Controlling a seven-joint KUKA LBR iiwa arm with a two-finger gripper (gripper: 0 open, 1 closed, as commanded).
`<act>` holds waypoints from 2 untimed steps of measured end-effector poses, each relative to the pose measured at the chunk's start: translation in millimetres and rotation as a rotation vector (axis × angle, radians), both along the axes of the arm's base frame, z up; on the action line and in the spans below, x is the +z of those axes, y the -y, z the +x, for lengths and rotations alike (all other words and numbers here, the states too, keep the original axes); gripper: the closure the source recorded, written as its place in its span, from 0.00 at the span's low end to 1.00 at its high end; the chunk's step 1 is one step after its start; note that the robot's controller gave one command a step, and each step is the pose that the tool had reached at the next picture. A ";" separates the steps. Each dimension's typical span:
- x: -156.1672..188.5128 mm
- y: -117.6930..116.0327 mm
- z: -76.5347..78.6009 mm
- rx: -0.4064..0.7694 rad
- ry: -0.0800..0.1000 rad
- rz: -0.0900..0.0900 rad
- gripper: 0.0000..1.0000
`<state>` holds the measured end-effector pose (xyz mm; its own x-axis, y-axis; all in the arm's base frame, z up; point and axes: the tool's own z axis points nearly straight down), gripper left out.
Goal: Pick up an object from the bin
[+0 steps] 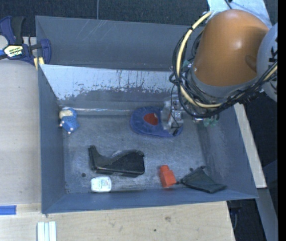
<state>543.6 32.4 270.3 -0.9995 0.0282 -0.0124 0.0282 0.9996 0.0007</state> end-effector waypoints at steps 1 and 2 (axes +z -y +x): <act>-100.7 58.7 -4.5 -0.156 -0.016 -0.001 1.00; -97.0 56.8 -2.8 -0.152 -0.009 0.000 0.00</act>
Offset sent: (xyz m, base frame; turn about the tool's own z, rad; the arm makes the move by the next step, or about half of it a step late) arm -0.0036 -0.0559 -0.0972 0.1528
